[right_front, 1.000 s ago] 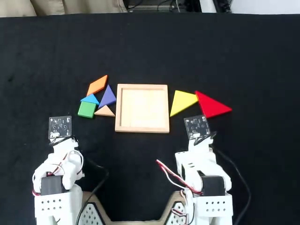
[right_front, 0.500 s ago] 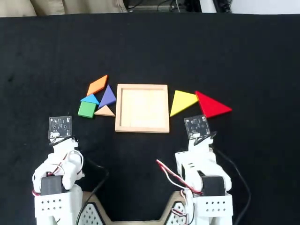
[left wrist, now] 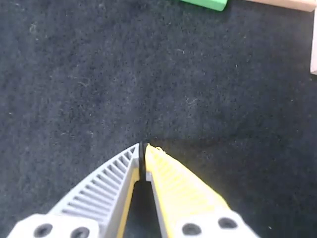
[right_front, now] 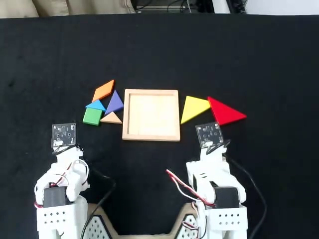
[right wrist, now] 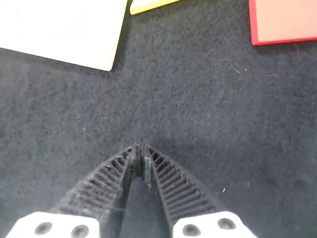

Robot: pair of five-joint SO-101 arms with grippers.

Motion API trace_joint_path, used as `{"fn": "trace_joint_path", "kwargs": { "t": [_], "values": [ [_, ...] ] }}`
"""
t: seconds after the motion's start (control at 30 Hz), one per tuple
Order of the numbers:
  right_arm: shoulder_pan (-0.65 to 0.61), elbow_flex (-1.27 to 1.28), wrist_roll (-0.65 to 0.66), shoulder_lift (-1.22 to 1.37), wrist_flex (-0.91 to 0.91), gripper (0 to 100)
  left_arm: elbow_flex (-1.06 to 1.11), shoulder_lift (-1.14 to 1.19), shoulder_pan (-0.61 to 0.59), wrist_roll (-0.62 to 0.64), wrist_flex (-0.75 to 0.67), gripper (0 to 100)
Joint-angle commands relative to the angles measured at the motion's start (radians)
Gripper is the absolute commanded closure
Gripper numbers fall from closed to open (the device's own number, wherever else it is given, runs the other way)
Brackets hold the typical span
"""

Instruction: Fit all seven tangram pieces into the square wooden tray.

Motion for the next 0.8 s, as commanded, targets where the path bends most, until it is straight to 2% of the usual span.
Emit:
{"fn": "trace_joint_path", "kwargs": {
  "t": [0.0, 0.1, 0.17, 0.37, 0.47, 0.6, 0.67, 0.77],
  "values": [
    [-0.017, -0.008, 0.003, -0.065, 0.002, 98.7, 0.013, -0.005, 0.001, 0.011, -0.026, 97],
    [-0.015, -0.008, 0.002, -0.067, -0.009, 98.7, -0.027, -0.020, -0.013, 0.015, -0.124, 97],
    [-0.015, -0.012, 0.002, -0.067, -0.081, 98.7, -0.071, -0.052, -0.012, 0.017, -0.184, 97],
    [-0.012, -0.015, 0.008, -0.067, -0.517, 98.6, -0.206, -0.094, 0.001, 0.009, -0.216, 97],
    [-0.008, -0.010, 0.008, -0.064, -0.701, 98.6, -0.231, -0.092, 0.064, -0.003, -0.221, 97],
    [-0.002, -0.010, 0.008, -0.062, -0.717, 97.5, -0.209, -0.092, 0.162, -0.152, -0.221, 97],
    [0.002, -0.010, 0.008, -0.064, -0.712, 92.4, -0.206, -0.092, 0.205, -0.209, -0.242, 97],
    [0.003, -0.010, 0.006, -0.064, -0.709, 81.6, -0.200, -0.092, 0.254, -0.163, -0.350, 97]
  ]
}}
